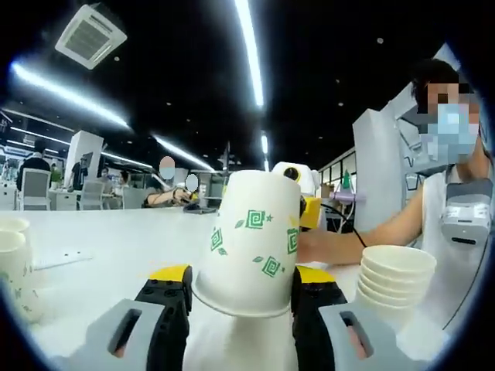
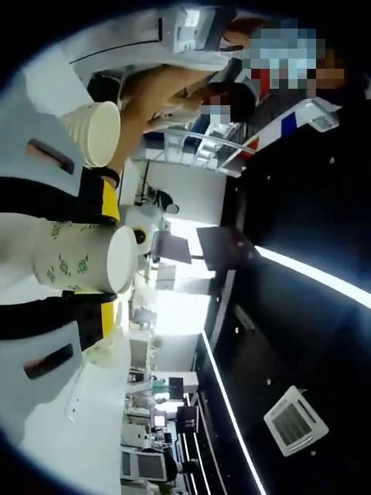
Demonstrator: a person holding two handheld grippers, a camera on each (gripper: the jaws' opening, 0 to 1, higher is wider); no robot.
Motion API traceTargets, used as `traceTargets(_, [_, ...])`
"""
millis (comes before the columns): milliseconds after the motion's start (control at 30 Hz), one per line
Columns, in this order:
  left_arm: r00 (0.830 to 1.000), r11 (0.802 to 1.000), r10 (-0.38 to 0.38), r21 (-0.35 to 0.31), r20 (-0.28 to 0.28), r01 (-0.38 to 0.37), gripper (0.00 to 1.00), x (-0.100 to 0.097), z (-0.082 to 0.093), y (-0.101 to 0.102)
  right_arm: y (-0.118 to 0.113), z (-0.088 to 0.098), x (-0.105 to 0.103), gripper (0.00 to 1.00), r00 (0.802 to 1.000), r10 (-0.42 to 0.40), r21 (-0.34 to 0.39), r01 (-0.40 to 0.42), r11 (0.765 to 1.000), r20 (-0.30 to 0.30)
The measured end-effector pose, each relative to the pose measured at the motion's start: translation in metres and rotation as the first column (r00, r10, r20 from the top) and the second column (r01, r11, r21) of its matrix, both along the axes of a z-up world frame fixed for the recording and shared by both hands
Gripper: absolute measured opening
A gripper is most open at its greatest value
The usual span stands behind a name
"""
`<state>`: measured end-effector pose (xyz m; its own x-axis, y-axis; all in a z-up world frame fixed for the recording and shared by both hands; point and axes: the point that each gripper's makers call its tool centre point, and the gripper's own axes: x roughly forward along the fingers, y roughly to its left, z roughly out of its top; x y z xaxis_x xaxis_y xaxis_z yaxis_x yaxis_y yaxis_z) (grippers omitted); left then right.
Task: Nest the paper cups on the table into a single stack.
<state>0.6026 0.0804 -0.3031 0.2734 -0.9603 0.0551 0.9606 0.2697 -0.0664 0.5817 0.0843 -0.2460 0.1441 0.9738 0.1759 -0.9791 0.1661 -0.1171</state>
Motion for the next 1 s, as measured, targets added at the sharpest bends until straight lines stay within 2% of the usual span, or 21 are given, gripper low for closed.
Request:
traceTargets(233, [0.999,0.997,0.05,-0.054,0.012,-0.049,0.54,0.008,0.013,0.014,-0.008,0.003,0.009,0.38,0.999,-0.026,0.03,0.027,0.999,-0.028])
traceTargets(533, [0.996,0.984,0.085,-0.158,0.019,-0.081,0.53,0.014,0.033,0.03,-0.012,0.003,0.014,0.37,0.997,-0.029,0.058,0.033,0.998,-0.074])
traceTargets(667, [0.996,0.969,0.088,-0.232,0.005,-0.085,0.53,0.017,0.046,0.039,-0.011,-0.003,0.018,0.36,0.996,-0.021,0.036,0.024,0.999,-0.086])
traceTargets(733, [0.996,0.963,0.088,-0.256,-0.002,-0.085,0.53,0.02,0.049,0.044,-0.01,-0.007,0.018,0.35,0.996,-0.021,0.021,0.023,1.0,-0.083])
traceTargets(767, [0.996,0.961,0.088,-0.262,-0.003,-0.085,0.53,0.02,0.05,0.045,-0.009,-0.01,0.017,0.31,0.996,-0.015,0.011,0.016,1.0,-0.083])
traceTargets(833, [0.996,0.955,0.085,-0.284,-0.002,-0.082,0.53,0.021,0.054,0.047,-0.006,-0.016,0.014,0.31,0.995,0.01,-0.006,-0.011,1.0,-0.104])
traceTargets(933, [0.996,0.953,0.088,-0.29,0.008,-0.082,0.53,0.02,0.056,0.047,0.001,-0.026,0.011,0.44,0.991,0.029,-0.048,-0.035,0.998,-0.131])
traceTargets(1000, [0.996,0.951,0.088,-0.298,0.009,-0.081,0.53,0.019,0.058,0.048,0.006,-0.031,0.011,0.56,0.991,0.018,-0.073,-0.028,0.997,-0.131])
